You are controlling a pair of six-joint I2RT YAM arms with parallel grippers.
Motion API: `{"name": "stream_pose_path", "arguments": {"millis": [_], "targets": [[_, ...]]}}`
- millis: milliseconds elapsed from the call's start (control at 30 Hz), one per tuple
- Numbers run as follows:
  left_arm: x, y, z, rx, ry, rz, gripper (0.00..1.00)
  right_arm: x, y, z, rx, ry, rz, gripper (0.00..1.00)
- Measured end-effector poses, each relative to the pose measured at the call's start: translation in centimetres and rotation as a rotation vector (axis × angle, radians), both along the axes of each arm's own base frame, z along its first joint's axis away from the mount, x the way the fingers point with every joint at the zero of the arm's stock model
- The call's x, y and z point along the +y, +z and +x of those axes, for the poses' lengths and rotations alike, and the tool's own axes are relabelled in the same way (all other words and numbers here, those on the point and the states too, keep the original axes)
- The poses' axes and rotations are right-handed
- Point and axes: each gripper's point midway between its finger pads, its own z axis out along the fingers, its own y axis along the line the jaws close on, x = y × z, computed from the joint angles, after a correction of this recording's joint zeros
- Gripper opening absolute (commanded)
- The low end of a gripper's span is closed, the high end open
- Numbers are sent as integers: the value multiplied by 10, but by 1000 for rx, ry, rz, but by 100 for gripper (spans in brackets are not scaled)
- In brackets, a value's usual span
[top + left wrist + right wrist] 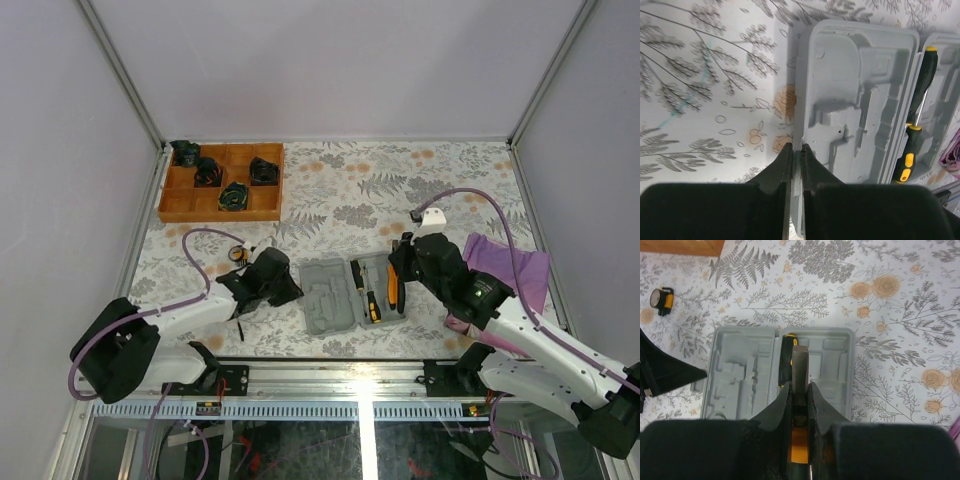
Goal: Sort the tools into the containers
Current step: Place the pliers in the storage box.
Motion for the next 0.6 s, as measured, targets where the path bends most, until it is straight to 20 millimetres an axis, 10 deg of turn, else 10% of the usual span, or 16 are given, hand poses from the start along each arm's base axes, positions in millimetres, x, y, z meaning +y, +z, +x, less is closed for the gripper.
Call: {"name": "stream_pose_path", "arguments": {"millis": [600], "targets": [[42, 1, 11, -14, -43, 105, 0, 19, -50, 29, 246, 172, 153, 0]]}}
